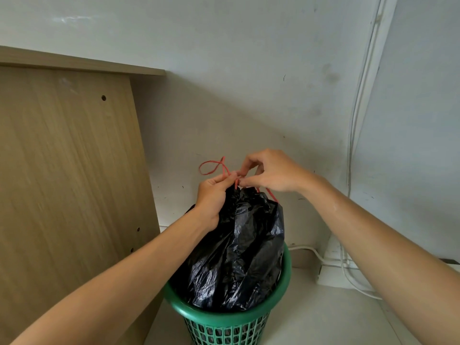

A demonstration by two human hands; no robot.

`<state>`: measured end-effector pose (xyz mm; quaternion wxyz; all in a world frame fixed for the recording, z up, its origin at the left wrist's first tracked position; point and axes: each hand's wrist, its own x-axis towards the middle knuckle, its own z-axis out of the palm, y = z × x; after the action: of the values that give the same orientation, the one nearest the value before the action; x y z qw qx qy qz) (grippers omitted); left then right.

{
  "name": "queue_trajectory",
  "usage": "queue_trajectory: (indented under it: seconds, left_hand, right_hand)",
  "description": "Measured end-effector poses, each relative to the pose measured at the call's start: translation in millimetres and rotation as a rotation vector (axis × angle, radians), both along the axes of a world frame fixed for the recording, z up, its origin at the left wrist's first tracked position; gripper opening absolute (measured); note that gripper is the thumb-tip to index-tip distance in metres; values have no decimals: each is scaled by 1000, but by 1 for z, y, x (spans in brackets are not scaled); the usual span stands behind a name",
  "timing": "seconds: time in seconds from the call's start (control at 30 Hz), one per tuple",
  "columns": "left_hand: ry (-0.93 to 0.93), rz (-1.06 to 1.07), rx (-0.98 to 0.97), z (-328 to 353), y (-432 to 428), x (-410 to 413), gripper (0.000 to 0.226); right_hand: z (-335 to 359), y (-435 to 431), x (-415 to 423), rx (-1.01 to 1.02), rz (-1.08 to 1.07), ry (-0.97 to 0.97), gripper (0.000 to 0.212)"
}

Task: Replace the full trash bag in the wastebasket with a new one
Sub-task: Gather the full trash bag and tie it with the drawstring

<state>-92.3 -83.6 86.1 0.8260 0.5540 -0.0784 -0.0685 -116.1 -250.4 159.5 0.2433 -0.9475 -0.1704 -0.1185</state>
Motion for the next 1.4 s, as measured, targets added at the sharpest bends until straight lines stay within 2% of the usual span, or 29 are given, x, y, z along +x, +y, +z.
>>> queue_trajectory:
  seconds: [0.1,0.17,0.3,0.4,0.47,0.53,0.63,0.7,0.8,0.9,1.03,1.13,1.23,1.33,1.4]
  left_hand:
    - [31,60,-34,0,-1,5,15]
    - [53,17,-15,3,3,7,25]
    - [78,-99,-4,7,9,8,46]
    - [64,-136,3,11,10,10,53]
    - [54,-123,54,13,9,11,47]
    - [1,-96,86,14,9,13,32]
    - [-28,-73,-1,17,11,16,21]
    - [-20,-52,-41,19,11,15,21]
    - [-74,-20,44,21,11,16,12]
    - [-180,-91,166,28,14,14,7]
    - [-263,-354,333,43,19,14,35]
    - [-252,-470,425,48,20,14,39]
    - [-278,-482,386,47,19,10,42]
    - [-194,-566,252,49,20,6,57]
    - [-229,-574,266,50,23,7,58]
  right_hand:
    - [-5,-3,2,48,20,110,24]
    - [-8,-5,1,80,28,173,26]
    - [-9,-10,3,64,41,184,19]
    - [-8,-12,2,86,34,143,16]
    - [-4,-15,2,106,21,75,19]
    - [0,-17,1,139,45,62,21]
    - [3,-21,-5,230,91,102,23]
    - [8,-25,-6,232,85,121,18]
    - [20,-32,-8,238,113,150,9]
    - [33,-33,-15,275,122,51,11]
    - [45,-21,-18,181,145,-127,15]
    - [48,-7,-19,135,163,-188,16]
    - [47,2,-18,140,154,-259,16]
    - [46,2,-15,136,103,-292,17]
    - [45,-1,-13,147,85,-284,18]
